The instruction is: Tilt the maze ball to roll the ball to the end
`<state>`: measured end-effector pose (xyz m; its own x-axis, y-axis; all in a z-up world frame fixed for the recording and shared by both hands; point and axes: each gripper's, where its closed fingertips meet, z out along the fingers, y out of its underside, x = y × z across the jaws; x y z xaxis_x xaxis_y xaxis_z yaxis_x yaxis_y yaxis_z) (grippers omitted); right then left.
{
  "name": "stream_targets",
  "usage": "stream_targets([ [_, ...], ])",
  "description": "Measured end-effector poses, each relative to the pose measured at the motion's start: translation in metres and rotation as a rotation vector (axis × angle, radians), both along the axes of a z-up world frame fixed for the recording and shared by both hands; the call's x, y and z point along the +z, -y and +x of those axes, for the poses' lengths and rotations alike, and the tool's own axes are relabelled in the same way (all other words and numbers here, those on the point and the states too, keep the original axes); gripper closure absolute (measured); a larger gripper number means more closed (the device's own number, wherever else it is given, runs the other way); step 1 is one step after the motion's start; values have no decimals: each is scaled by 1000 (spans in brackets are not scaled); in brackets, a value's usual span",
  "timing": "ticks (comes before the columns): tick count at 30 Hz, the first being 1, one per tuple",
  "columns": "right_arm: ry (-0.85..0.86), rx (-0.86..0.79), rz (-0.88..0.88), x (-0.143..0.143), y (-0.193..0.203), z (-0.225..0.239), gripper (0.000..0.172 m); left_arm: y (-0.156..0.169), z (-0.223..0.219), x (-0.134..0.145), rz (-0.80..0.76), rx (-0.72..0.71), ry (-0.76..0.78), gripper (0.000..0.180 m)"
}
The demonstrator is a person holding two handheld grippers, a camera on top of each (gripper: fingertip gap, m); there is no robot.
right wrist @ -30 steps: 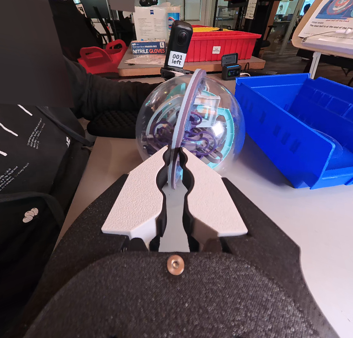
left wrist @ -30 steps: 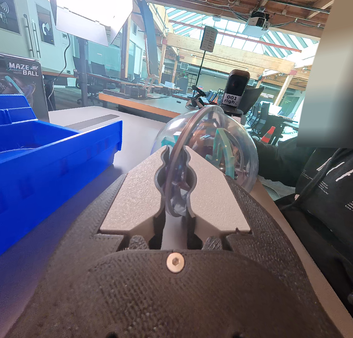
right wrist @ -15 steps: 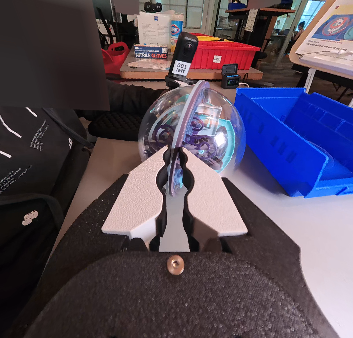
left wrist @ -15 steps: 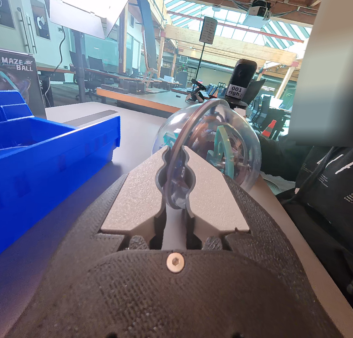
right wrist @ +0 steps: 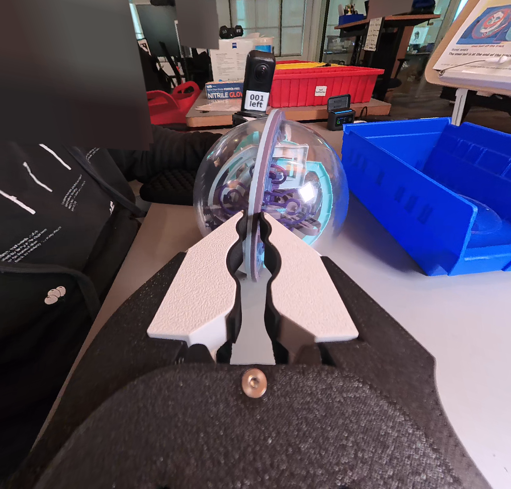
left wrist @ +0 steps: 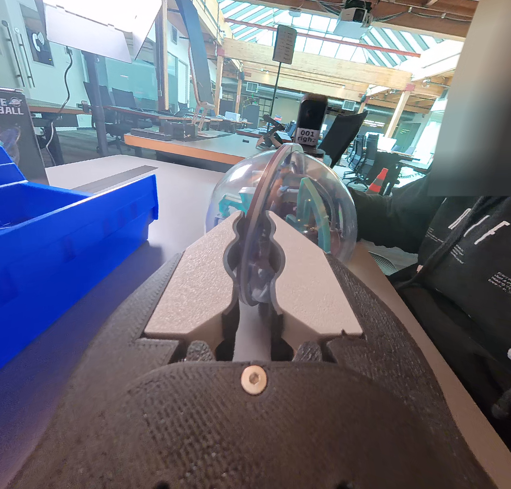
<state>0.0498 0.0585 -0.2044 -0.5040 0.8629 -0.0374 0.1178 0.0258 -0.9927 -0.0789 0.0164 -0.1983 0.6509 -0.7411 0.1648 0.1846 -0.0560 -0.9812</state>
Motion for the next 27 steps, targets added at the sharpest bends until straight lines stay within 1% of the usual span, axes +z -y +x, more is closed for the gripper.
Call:
stream_targets([
  [2,-6,16,-12,-1,-2,1,166,1,1,1,7,-2,6,153],
  [4,-12,38,-29,-1,-3,1,166,0,2,2,15,5,5,128],
  [7,-16,60,-62,-2,-7,1,166,0,9,0,8,-22,9,99],
  [11,-13,80,-117,-2,-12,-1,166,0,26,-14,-57,-103,-13,79],
  [12,-11,81,-131,-3,-13,-1,166,-1,31,-17,-73,-117,-26,76],
  [13,-8,83,-145,-3,-15,-2,166,-3,34,-20,-83,-109,-41,69],
  [16,10,73,-165,-7,-20,-4,166,-8,37,-25,-88,-78,-84,62],
  [19,39,67,-164,-14,-21,-5,166,-8,35,-21,-86,-58,-76,62],
  [27,50,49,-170,-16,-24,-7,166,-7,36,-18,-41,-3,-141,62],
])
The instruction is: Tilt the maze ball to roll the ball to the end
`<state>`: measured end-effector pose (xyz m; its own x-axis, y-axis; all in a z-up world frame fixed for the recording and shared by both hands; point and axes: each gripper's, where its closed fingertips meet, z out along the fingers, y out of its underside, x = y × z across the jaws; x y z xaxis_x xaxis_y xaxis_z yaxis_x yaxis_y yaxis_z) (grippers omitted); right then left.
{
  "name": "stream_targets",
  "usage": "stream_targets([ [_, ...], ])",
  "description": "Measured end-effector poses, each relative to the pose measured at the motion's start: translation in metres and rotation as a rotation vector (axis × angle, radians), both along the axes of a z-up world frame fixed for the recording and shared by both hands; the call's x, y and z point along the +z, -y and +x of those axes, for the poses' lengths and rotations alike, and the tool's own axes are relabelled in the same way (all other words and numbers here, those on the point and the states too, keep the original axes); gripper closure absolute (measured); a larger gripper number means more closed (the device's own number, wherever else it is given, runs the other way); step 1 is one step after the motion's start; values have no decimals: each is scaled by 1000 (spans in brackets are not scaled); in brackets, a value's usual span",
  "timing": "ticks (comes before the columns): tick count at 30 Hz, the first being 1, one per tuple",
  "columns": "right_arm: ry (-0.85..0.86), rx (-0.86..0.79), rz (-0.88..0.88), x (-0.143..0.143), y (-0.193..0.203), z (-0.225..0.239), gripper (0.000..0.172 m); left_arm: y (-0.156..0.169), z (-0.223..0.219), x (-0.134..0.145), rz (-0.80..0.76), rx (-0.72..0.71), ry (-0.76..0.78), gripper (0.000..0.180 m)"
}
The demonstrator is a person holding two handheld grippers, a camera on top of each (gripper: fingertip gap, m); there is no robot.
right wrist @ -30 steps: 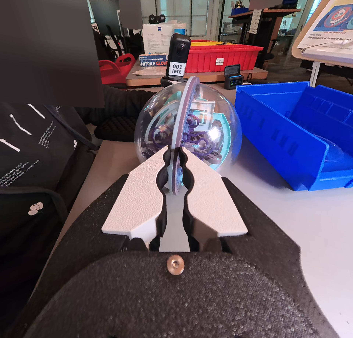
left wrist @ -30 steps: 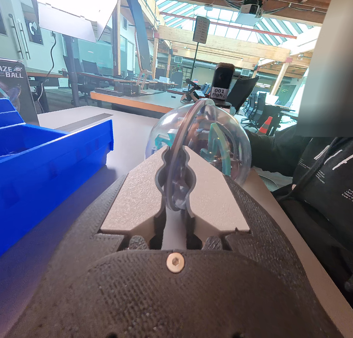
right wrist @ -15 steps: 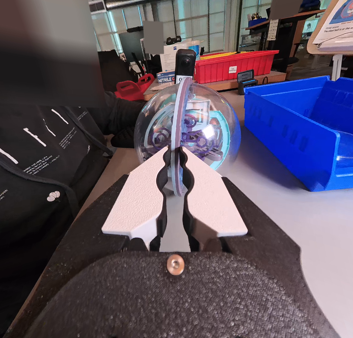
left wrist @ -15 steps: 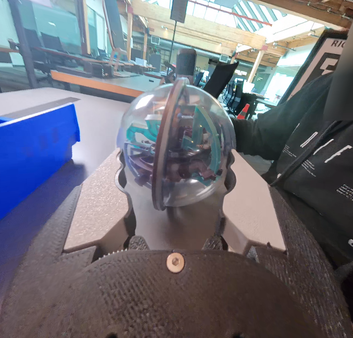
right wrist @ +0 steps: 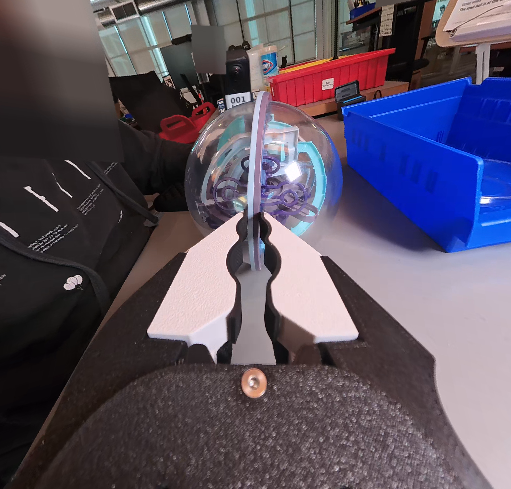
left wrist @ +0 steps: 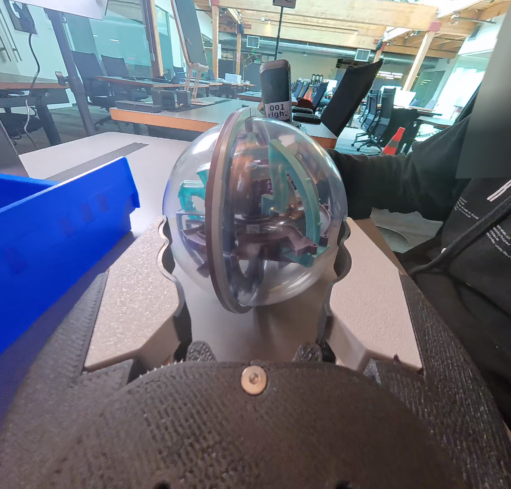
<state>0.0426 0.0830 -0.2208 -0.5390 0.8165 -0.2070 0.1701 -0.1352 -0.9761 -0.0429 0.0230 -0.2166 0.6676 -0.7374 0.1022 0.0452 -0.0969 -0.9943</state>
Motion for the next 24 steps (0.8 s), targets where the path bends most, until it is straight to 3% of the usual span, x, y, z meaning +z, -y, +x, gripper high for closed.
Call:
stream_targets([
  [7,22,-26,8,-3,-3,-3,166,1,-1,3,22,27,-21,64],
  [14,148,-60,58,-23,-4,-12,166,-1,-7,13,22,55,37,68],
  [18,223,-66,184,-40,4,-16,165,-1,-9,21,39,59,59,69],
  [22,271,-42,340,-54,13,-14,162,-3,-14,29,68,72,66,84],
  [24,253,-49,373,-50,10,-12,152,-5,-15,29,74,83,33,84],
])
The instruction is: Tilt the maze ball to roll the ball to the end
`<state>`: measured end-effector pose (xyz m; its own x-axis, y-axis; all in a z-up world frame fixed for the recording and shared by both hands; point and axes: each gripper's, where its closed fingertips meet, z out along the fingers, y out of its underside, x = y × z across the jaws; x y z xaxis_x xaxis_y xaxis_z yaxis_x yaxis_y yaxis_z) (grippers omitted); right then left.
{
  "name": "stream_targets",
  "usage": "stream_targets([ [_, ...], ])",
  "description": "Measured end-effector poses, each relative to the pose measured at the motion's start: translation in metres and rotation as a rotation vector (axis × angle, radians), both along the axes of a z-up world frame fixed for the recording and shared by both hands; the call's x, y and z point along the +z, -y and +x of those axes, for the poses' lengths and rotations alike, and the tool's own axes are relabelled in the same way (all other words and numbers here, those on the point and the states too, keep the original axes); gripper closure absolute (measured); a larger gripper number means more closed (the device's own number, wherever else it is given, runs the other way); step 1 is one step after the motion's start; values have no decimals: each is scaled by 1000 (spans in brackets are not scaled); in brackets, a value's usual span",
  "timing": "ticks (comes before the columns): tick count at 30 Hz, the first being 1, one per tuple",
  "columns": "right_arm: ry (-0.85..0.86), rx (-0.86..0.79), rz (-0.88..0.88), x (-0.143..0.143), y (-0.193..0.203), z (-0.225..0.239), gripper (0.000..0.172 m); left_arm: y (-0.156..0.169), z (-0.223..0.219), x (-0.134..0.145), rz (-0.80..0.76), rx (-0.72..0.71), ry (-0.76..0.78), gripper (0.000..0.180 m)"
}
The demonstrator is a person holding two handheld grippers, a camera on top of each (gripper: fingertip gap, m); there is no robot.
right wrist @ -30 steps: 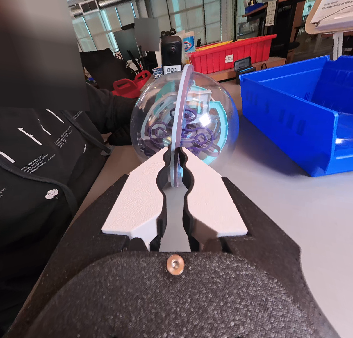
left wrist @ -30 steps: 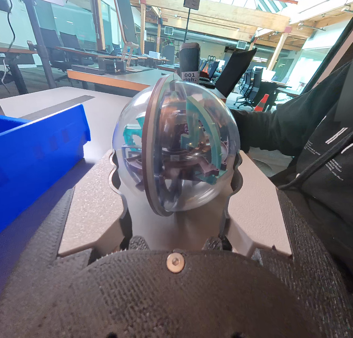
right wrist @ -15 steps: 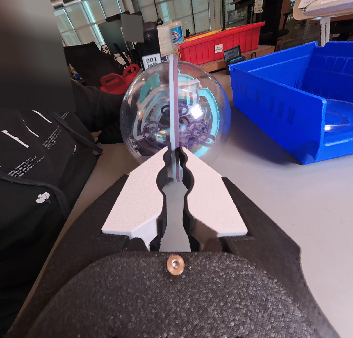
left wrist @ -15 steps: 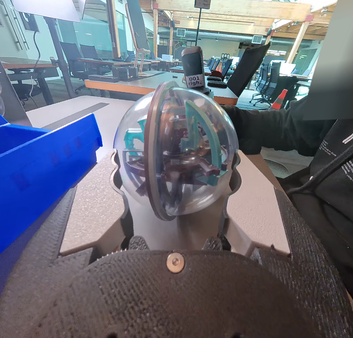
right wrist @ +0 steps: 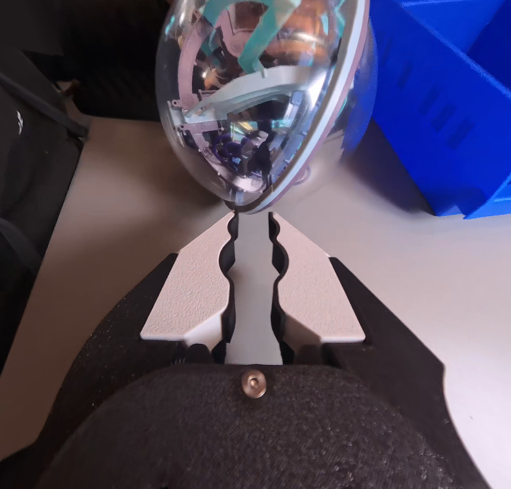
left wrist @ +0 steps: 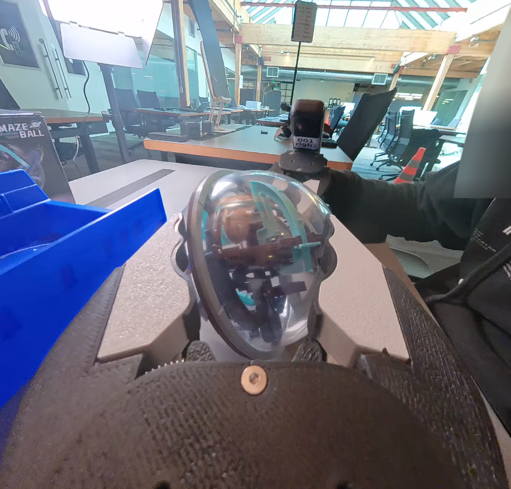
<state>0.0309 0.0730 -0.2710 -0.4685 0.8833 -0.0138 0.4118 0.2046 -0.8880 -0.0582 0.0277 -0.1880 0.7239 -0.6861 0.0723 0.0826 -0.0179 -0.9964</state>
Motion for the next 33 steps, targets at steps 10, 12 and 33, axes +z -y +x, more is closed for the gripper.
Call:
stream_targets([
  [10,-160,-9,-216,61,-37,-12,139,-5,10,3,13,-16,-69,88],
  [12,-154,27,-270,57,-35,-16,139,-4,13,4,24,-24,-86,90],
  [33,-183,37,-228,29,-32,-5,165,14,5,-48,-208,-103,-175,59],
])
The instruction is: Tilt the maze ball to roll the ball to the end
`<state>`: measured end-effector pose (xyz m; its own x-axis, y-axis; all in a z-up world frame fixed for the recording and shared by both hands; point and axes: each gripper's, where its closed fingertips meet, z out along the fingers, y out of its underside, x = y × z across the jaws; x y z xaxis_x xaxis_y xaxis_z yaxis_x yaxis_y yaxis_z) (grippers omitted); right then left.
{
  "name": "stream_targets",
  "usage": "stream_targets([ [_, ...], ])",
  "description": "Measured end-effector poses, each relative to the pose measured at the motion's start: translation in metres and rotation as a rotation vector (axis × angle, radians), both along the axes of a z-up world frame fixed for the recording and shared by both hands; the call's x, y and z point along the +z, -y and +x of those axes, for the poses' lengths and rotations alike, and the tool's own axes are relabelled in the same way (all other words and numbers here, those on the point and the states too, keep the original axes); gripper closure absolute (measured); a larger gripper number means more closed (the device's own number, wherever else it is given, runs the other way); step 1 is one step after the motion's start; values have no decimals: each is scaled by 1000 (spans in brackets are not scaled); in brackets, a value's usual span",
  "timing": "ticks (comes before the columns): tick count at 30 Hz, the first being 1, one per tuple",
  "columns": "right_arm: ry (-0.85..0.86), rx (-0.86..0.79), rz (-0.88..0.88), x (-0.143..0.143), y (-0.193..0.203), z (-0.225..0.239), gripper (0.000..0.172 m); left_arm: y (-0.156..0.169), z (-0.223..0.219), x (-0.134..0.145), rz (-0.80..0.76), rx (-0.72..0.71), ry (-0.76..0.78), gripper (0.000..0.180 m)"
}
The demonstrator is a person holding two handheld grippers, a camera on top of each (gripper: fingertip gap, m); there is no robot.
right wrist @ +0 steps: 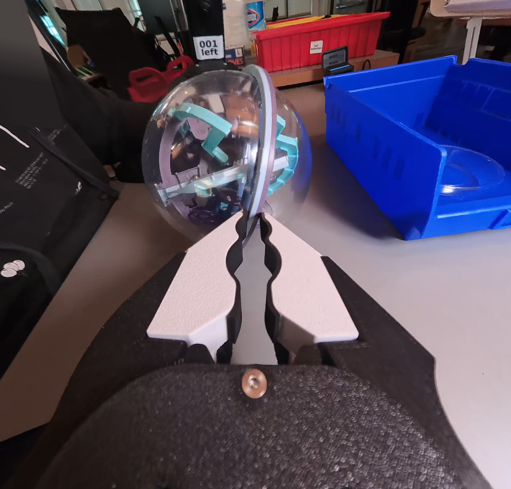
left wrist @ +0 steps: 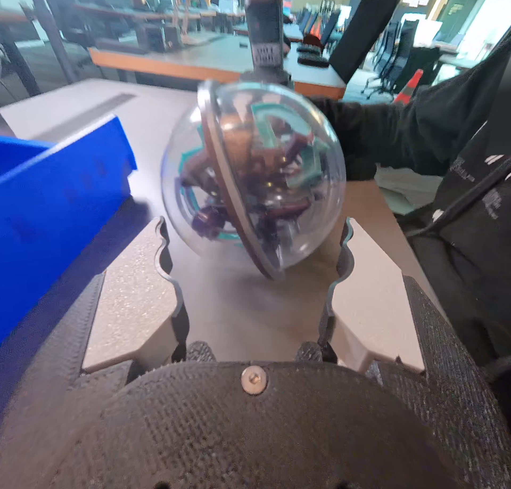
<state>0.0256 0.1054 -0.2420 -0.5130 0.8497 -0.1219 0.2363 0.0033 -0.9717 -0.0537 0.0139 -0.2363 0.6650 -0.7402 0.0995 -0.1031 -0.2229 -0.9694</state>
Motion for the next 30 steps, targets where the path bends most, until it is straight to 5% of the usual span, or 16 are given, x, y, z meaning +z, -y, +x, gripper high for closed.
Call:
stream_targets([
  [3,15,-6,46,-7,3,2,165,-7,9,-20,-1,21,-84,51],
  [13,139,61,220,-37,23,10,161,-1,2,-1,52,-30,38,64],
  [18,95,19,130,-18,13,7,87,-3,-1,3,59,-34,77,74],
  [21,50,51,66,-4,18,7,72,-6,0,1,59,-36,73,76],
  [26,69,46,82,-12,24,2,69,-9,-2,1,56,-23,88,84],
  [30,69,12,93,-13,16,2,86,-11,-11,5,80,20,76,86],
])
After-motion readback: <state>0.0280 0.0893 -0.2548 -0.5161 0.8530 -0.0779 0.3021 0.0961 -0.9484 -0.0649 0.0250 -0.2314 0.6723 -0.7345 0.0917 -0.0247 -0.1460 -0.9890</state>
